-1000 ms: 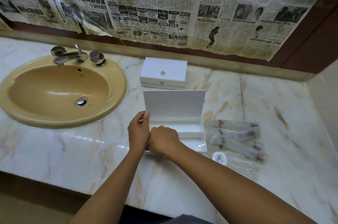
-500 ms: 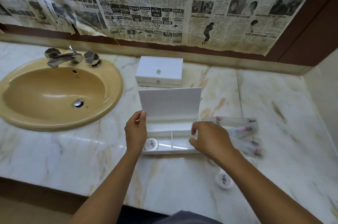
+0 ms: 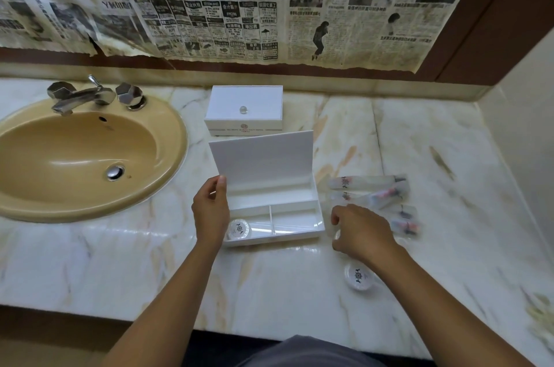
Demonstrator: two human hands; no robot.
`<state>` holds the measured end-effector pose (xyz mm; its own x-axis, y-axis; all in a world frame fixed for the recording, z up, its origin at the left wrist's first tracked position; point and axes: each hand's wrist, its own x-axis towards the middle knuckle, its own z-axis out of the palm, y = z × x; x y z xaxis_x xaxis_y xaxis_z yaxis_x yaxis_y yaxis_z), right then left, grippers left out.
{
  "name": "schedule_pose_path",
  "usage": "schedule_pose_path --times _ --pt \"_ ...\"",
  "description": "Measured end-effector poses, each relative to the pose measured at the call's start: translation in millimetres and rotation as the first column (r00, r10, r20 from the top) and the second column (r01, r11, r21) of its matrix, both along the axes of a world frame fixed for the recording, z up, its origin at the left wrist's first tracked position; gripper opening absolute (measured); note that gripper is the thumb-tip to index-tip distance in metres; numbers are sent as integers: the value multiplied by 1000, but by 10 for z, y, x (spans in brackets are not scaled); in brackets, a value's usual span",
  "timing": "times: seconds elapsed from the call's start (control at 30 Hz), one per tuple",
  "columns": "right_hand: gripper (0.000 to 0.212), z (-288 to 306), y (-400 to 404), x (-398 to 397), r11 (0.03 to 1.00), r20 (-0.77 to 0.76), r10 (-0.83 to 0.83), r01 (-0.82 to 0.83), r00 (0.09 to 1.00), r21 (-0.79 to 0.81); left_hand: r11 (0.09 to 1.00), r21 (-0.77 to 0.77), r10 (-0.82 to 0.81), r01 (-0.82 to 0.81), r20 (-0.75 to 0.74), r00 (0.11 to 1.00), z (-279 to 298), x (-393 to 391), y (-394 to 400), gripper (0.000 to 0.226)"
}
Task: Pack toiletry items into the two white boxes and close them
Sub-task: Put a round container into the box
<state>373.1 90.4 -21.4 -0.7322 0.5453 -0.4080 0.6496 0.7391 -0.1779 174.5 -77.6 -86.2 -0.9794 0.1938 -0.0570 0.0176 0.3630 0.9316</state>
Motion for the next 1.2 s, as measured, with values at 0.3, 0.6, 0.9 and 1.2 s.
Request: schedule_pose_path --times 0.3,0.6,0.9,1.2 --pt "24 -6 3 4 999 -58 -50 50 997 -3 1000 2 -13 13 9 1000 -30 -7 -15 27" --pt "27 533 -343 -503 991 -365 24 -71 931 -114 1000 21 -10 9 33 999 -38 -13 -18 30" --pt "35 218 -921 -1115 936 -258 320 -347 912 -65 1000 18 7 -8 43 999 -19 -3 -2 26" --pt "23 -31 -1035 -1198 925 -223 285 -329 932 -190 1000 14 25 -26 52 998 16 14 1 22"
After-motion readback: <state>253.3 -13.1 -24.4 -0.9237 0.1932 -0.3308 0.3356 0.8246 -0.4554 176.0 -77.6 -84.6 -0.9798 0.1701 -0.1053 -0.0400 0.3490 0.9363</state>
